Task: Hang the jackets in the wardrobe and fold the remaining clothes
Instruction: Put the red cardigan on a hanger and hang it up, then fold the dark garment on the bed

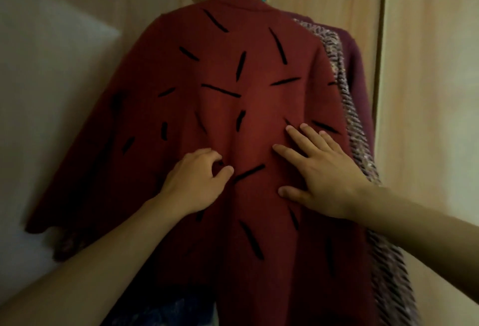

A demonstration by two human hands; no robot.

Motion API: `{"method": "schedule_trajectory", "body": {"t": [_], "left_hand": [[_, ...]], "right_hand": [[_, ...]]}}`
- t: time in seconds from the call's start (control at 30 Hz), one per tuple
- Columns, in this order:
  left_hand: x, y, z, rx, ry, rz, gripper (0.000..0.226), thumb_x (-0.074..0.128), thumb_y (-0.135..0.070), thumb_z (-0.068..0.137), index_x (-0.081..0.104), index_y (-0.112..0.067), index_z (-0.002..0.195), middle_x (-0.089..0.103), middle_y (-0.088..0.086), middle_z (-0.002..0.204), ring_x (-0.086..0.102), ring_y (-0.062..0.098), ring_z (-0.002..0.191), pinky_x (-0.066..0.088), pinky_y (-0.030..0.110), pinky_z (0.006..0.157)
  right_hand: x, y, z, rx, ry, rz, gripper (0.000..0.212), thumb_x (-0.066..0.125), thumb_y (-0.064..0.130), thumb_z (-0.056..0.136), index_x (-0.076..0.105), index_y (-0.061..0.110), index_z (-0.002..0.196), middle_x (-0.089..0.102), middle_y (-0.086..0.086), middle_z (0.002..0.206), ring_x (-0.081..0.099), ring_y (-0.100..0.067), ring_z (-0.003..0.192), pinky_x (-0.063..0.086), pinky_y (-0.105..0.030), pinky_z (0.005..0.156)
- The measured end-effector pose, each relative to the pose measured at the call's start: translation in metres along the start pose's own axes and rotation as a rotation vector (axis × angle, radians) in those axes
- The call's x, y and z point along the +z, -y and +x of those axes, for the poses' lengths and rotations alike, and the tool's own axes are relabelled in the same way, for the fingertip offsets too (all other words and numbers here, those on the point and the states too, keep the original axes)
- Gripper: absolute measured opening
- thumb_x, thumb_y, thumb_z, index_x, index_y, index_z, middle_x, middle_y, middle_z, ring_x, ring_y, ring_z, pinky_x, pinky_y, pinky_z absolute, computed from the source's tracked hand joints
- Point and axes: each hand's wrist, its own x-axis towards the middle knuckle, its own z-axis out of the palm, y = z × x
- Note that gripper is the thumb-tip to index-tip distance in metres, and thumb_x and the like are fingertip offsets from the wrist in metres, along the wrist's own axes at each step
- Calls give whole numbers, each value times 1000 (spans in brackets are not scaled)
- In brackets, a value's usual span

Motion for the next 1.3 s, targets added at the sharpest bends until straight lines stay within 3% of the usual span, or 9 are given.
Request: {"method": "schedule_trajectory", "body": {"t": [0.1, 0.37, 0.5, 0.6, 0.73, 0.87, 1.03, 1.3], "left_hand": [[-10, -33, -15, 71, -2, -65, 47, 52, -54, 93, 64, -25, 127, 55, -6, 142, 60, 13, 112, 41, 25, 95], [-5, -120, -50, 193, 232, -121, 69, 40, -75, 82, 55, -35, 136, 48, -14, 147, 52, 6, 125, 46, 37, 105], [17, -169, -79, 245, 307, -118, 73, 38, -79, 78, 55, -38, 137, 44, -15, 150, 44, 9, 129, 38, 28, 105], [33, -214, -106, 289, 364, -135, 80, 33, -83, 78, 52, -36, 140, 44, -15, 150, 39, 8, 135, 40, 34, 108], [54, -288, -149, 354, 430, -165, 78, 33, -81, 82, 49, -35, 143, 43, -16, 149, 37, 3, 136, 33, 29, 111], [76, -376, -192, 383, 502, -245, 79, 35, -79, 81, 49, -32, 143, 45, -16, 141, 42, 1, 128, 44, 31, 106], [117, -486, -244, 479, 583, -317, 77, 36, -73, 82, 54, -25, 139, 52, -11, 134, 47, 6, 124, 36, 26, 108], [195, -626, -297, 649, 759, -401, 74, 28, -80, 88, 43, -35, 144, 43, -13, 144, 41, 11, 131, 37, 43, 110]], "right_hand": [[-12, -8, -30, 27, 28, -4, 89, 40, 76, 83, 6, 37, 156, -7, -3, 166, -10, -25, 152, -6, -41, 121], [-52, -42, -126, 131, 100, 66, 81, 39, 74, 86, 16, 37, 155, 5, -3, 166, -1, -27, 153, 10, -46, 124], [-71, -68, -192, 202, 131, 97, 77, 35, 75, 88, 21, 38, 153, 13, 0, 165, 5, -25, 152, 13, -43, 121], [-85, -92, -249, 237, 161, 100, 76, 32, 75, 87, 21, 38, 153, 15, 1, 165, 8, -25, 152, 16, -42, 121], [-108, -127, -337, 311, 194, 139, 76, 34, 73, 87, 22, 37, 152, 18, 2, 163, 15, -23, 149, 29, -46, 116], [-132, -165, -435, 431, 214, 186, 73, 39, 71, 86, 28, 35, 149, 26, 6, 157, 27, -20, 142, 41, -49, 108], [-155, -206, -554, 589, 290, 204, 70, 45, 67, 89, 29, 32, 148, 36, 6, 148, 37, -22, 134, 44, -50, 103], [-184, -250, -711, 859, 420, 135, 71, 43, 70, 87, 30, 36, 147, 36, 9, 149, 36, -21, 134, 41, -45, 104]]}}
